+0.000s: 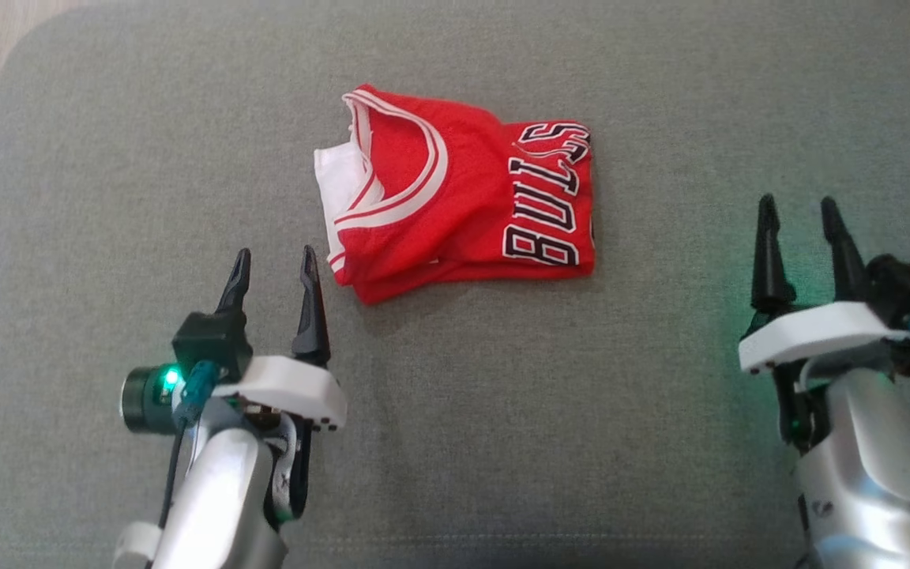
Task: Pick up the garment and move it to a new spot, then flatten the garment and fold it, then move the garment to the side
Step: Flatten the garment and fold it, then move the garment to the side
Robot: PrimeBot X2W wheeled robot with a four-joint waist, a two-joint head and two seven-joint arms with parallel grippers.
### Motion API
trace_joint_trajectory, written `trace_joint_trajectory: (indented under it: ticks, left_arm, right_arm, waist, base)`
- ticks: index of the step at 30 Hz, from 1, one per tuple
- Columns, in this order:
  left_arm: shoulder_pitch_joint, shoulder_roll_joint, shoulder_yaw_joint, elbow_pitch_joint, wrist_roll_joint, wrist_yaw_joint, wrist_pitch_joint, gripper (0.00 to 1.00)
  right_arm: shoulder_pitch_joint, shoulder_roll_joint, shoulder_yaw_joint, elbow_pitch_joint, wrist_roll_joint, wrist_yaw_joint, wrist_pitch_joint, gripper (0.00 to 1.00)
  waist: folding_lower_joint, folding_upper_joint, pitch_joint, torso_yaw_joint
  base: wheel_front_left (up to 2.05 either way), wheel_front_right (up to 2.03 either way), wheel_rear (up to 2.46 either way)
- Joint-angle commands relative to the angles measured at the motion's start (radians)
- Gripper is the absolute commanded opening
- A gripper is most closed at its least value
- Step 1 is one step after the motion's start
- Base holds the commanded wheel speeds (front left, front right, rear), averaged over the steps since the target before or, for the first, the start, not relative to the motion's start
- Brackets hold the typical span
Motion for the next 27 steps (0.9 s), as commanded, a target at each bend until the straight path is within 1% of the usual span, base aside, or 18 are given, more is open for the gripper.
trace_joint_trajectory:
  ticks: [1,7,16,21,25,27]
  left_arm:
    - [0.013,0.013,0.045,-0.035,0.014,0.001,-0.005,1.00]
    - [0.076,0.013,0.073,-0.030,0.025,-0.007,-0.005,1.00]
    - [0.137,0.013,0.083,-0.037,0.039,-0.020,-0.005,1.00]
    - [0.140,0.013,0.063,-0.040,0.035,-0.029,-0.005,1.00]
    - [0.135,0.013,0.041,-0.040,0.030,-0.033,-0.005,1.00]
    - [0.131,0.013,0.030,-0.039,0.027,-0.036,-0.005,1.00]
  right_arm:
    - [0.007,0.016,0.035,-0.036,0.000,0.000,-0.011,1.00]
    - [0.067,0.016,0.061,-0.028,0.037,0.000,-0.011,1.00]
    - [0.116,0.016,0.106,-0.012,0.081,0.000,-0.011,1.00]
    - [0.116,0.016,0.131,-0.005,0.088,0.000,-0.011,1.00]
    - [0.102,0.016,0.191,-0.008,0.099,0.000,-0.011,1.00]
    - [0.088,0.016,0.205,-0.007,0.117,0.000,-0.011,1.00]
  waist:
    - [0.0000,0.0000,-0.018,-0.009]
    - [0.0000,0.0000,-0.079,-0.020]
    - [0.0000,0.0000,-0.115,-0.024]
    - [0.0000,0.0000,-0.111,-0.007]
    - [0.0000,0.0000,-0.102,0.017]
    - [0.0000,0.0000,-0.097,0.032]
  base:
    - [0.00,0.00,0.00]
    - [0.00,0.00,0.00]
    - [0.00,0.00,0.00]
    - [0.00,0.00,0.00]
    - [0.00,0.00,0.00]
    - [0.00,0.00,0.00]
